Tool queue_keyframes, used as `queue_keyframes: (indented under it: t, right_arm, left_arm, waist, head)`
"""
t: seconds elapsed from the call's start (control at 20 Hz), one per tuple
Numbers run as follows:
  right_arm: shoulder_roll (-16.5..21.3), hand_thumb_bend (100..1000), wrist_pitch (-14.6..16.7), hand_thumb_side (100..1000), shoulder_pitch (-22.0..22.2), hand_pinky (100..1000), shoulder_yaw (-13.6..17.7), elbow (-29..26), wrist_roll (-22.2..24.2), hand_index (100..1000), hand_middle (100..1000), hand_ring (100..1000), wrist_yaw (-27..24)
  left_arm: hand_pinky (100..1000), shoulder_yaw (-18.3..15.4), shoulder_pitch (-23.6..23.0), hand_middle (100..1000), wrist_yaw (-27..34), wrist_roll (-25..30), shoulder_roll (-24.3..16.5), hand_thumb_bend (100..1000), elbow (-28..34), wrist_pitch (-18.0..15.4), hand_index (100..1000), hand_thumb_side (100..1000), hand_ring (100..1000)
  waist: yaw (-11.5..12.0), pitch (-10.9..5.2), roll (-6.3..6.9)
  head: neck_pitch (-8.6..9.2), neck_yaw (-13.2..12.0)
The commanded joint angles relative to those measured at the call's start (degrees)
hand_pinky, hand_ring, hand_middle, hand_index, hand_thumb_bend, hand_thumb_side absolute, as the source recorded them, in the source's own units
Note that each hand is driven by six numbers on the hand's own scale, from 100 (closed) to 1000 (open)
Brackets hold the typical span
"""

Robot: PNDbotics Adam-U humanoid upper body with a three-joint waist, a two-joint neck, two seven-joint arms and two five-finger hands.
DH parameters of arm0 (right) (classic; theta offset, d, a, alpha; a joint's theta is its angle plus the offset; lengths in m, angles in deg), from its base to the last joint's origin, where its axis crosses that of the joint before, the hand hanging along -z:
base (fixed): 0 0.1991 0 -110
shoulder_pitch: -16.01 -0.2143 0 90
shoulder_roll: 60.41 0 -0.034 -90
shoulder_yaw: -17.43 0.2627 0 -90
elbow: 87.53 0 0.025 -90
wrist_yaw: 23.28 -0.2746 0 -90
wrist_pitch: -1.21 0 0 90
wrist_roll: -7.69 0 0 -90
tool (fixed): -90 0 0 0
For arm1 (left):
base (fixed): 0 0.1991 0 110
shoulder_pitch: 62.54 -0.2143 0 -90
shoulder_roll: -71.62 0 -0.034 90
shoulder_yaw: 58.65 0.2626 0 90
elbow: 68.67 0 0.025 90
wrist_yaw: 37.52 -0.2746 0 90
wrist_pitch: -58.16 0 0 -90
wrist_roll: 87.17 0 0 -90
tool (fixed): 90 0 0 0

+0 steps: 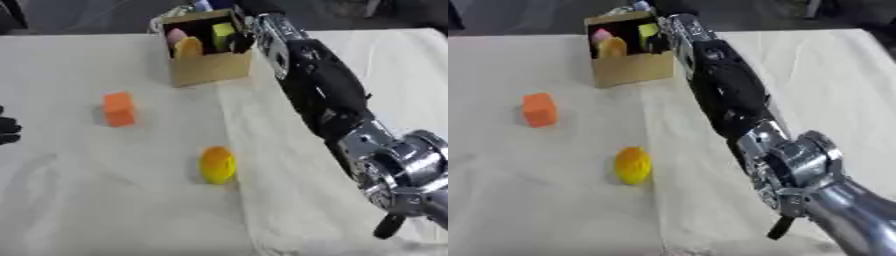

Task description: Pick up objects on the table and place them in the box.

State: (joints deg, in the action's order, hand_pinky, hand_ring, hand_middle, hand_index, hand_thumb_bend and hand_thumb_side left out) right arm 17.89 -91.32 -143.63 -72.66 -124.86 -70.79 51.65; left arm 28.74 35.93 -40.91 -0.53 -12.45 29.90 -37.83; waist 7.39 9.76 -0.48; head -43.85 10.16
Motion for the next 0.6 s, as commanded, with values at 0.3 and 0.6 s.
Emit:
queue_keyframes:
  t: [0.3, 0.6]
  right_arm:
    - [8.7, 261, 15.0, 100, 0.5, 809, -9.3, -17.3, 10.2, 1000, 904, 858, -13.5]
    - [15.2, 218, 18.6, 100, 5.7, 812, -17.0, -31.9, 19.6, 1000, 900, 863, -29.8]
  left_arm:
    - [686, -1.4, -1.0, 600, -0.7, -0.6, -1.1, 100, 0.8, 0.0, 779, 831, 664]
    - [685, -1.9, -1.8, 601, -1.1, -0.9, -1.4, 100, 0.8, 0.0, 779, 833, 665]
  waist:
    - [-3.6, -1.89, -0.8]
    - [-6.1, -2.32, -1.32]
  head:
    - [-0.27, -2.3]
    - [-0.27, -3.7]
